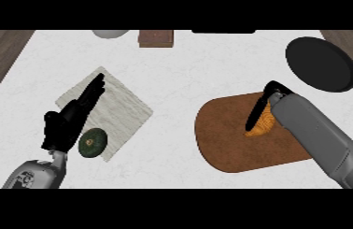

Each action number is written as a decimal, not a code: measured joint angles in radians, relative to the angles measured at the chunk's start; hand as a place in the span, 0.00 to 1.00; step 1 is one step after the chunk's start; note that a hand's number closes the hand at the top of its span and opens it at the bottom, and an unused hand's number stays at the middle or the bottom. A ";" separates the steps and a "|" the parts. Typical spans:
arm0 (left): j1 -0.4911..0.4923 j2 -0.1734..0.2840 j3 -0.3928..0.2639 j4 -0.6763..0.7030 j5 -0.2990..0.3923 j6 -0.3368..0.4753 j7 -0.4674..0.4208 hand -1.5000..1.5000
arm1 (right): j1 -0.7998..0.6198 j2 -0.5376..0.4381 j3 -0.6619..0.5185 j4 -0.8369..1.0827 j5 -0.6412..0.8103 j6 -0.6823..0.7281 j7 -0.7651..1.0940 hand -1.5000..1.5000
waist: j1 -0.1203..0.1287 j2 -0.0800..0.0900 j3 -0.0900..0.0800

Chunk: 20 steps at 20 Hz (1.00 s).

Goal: Pick the croissant from the cutting board and place it in the pan

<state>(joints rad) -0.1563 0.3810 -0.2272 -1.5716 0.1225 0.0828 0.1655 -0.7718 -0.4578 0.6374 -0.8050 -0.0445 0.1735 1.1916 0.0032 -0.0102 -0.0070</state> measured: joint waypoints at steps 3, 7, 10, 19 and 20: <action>0.003 -0.002 0.010 0.006 -0.004 -0.007 -0.007 0.50 | 0.006 -0.005 -0.001 -0.001 0.009 0.013 -0.029 1.00 | -0.001 -0.002 -0.004; 0.006 0.007 0.028 0.001 0.003 -0.027 -0.007 0.50 | 0.016 -0.001 -0.001 0.004 0.017 0.017 -0.050 1.00 | 0.001 -0.007 -0.011; -0.001 -0.009 0.021 0.011 -0.011 -0.022 -0.006 0.50 | 0.022 -0.002 -0.001 -0.004 0.026 0.018 -0.067 1.00 | -0.002 -0.008 -0.012; -0.009 -0.025 0.040 0.005 -0.024 -0.030 0.013 0.50 | 0.002 -0.003 0.002 -0.052 0.107 0.002 -0.050 1.00 | -0.007 -0.002 -0.004; -0.002 -0.027 0.039 0.001 -0.027 -0.033 0.009 0.50 | -0.005 0.005 0.007 -0.067 0.131 -0.010 -0.060 1.00 | -0.006 0.000 -0.003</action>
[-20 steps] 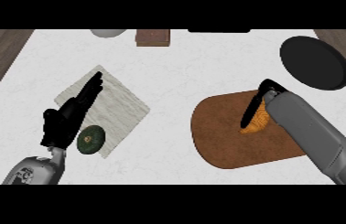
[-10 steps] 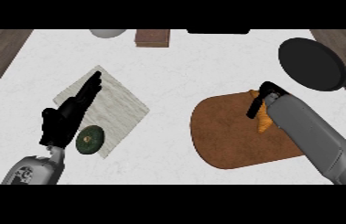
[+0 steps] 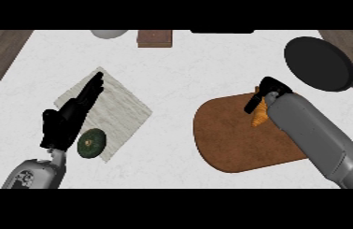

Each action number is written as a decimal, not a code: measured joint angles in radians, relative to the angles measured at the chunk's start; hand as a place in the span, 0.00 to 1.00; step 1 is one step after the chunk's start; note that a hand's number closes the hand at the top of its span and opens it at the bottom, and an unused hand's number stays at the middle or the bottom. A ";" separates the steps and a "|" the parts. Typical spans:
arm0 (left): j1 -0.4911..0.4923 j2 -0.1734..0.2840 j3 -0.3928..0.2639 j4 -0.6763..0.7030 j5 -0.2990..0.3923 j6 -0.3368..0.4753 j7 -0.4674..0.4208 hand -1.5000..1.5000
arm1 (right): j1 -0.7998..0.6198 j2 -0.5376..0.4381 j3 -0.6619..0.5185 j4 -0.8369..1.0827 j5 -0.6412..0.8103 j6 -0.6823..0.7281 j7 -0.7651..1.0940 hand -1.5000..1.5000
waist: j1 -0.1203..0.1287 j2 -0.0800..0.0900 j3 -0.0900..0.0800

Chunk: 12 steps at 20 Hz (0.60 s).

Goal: Pick the croissant from the cutting board and place it in the pan

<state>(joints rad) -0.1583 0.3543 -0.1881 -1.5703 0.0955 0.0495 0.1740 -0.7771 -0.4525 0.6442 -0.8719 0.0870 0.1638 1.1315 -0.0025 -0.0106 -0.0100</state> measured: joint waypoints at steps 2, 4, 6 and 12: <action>-0.012 0.002 0.008 0.003 0.005 -0.007 0.006 0.50 | -0.002 0.021 0.019 -0.031 0.065 -0.069 -0.057 1.00 | 0.001 0.003 0.003; -0.003 -0.002 0.000 -0.008 0.002 -0.007 0.009 0.50 | -0.021 0.040 0.033 -0.058 0.134 -0.157 -0.118 1.00 | 0.010 0.004 0.007; 0.001 -0.007 -0.002 -0.005 -0.003 -0.005 0.003 0.50 | -0.045 0.054 0.049 -0.080 0.206 -0.240 -0.152 1.00 | 0.012 0.006 0.008; 0.008 -0.003 0.009 -0.012 0.001 -0.011 0.012 0.50 | -0.116 0.022 0.085 -0.156 0.438 -0.439 -0.167 1.00 | 0.002 0.003 0.009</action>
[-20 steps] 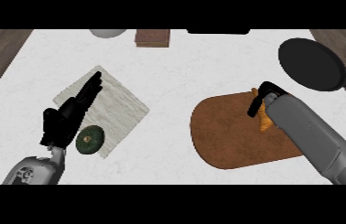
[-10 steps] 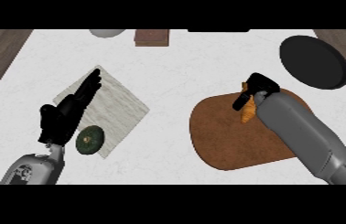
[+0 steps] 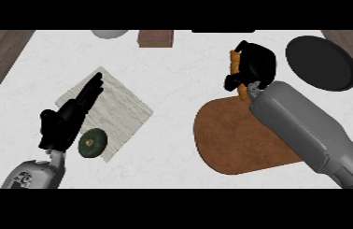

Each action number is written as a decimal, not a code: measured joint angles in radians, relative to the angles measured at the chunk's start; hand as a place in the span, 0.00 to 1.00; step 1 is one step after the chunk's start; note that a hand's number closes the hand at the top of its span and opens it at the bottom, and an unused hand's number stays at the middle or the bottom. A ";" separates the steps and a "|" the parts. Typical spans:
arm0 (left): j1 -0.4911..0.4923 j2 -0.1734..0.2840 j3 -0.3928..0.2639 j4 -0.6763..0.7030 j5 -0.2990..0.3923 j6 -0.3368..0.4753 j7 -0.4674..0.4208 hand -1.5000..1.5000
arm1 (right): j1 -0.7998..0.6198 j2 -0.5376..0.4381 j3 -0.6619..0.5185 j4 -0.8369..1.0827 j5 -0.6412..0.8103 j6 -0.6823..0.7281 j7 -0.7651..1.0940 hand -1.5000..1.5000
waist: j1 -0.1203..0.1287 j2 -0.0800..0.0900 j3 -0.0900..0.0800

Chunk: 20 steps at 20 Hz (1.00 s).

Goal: Pick the croissant from the cutting board and place it in the pan

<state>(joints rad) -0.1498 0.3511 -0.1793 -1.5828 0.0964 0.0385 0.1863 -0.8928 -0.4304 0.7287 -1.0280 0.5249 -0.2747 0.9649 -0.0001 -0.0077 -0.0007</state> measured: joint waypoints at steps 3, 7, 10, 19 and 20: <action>0.010 0.003 0.005 -0.004 -0.003 -0.007 -0.006 0.50 | -0.012 -0.010 -0.005 -0.048 0.095 -0.058 0.024 1.00 | -0.003 0.000 0.000; -0.003 -0.006 0.016 0.010 -0.010 -0.009 -0.004 0.50 | 0.021 -0.034 -0.056 -0.101 0.178 -0.106 0.033 1.00 | -0.007 0.002 0.000; -0.002 0.001 0.033 -0.001 -0.005 -0.023 -0.003 0.50 | 0.056 -0.047 -0.115 -0.105 0.210 -0.152 0.029 1.00 | -0.005 0.004 0.001; -0.009 -0.028 0.027 0.005 -0.031 -0.033 -0.002 0.50 | 0.123 -0.064 -0.348 0.059 0.142 -0.347 -0.210 1.00 | 0.009 0.012 0.002; 0.003 -0.031 0.026 0.002 -0.035 -0.034 -0.010 0.50 | 0.120 -0.064 -0.373 0.100 0.130 -0.364 -0.252 1.00 | 0.012 0.012 0.002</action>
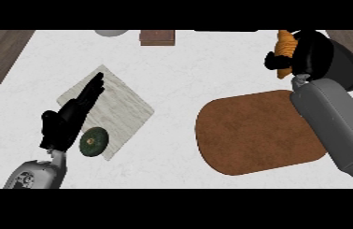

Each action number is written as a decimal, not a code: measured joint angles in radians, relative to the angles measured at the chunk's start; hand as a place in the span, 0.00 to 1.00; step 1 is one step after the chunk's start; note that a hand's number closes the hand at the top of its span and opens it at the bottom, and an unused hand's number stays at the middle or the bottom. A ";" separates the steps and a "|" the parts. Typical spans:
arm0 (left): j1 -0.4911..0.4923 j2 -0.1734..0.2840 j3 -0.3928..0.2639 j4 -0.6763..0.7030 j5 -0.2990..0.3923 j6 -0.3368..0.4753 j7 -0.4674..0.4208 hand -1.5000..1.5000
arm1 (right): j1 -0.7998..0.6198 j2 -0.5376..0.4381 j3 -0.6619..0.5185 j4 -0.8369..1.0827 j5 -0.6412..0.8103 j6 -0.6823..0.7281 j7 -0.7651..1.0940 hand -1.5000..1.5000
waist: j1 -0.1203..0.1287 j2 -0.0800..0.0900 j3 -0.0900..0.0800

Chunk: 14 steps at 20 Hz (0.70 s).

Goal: Pick the croissant from the cutting board and place it in the pan

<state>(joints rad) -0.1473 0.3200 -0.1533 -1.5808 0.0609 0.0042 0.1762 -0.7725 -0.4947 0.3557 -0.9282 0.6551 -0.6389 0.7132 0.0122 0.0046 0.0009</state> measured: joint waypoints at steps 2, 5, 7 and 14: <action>0.007 -0.009 -0.005 -0.008 -0.009 0.001 -0.001 0.50 | 0.005 -0.004 -0.040 0.079 -0.013 -0.036 -0.079 1.00 | 0.004 0.001 0.000; -0.011 -0.012 0.002 -0.008 -0.013 -0.003 0.015 0.50 | -0.007 -0.026 -0.101 0.203 -0.030 -0.080 -0.185 1.00 | 0.009 0.004 0.001; -0.013 -0.014 0.001 -0.011 -0.016 -0.009 0.015 0.50 | -0.029 -0.044 -0.143 0.286 -0.046 -0.101 -0.258 1.00 | 0.014 0.006 0.001; -0.047 -0.037 -0.003 0.014 -0.026 -0.021 0.006 0.50 | -0.065 -0.093 -0.278 0.519 -0.124 -0.154 -0.519 1.00 | 0.032 0.017 0.003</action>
<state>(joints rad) -0.1946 0.2826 -0.1563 -1.5666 0.0352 -0.0163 0.1825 -0.8379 -0.5876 0.0777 -0.4090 0.5307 -0.7931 0.1937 0.0445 0.0213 0.0037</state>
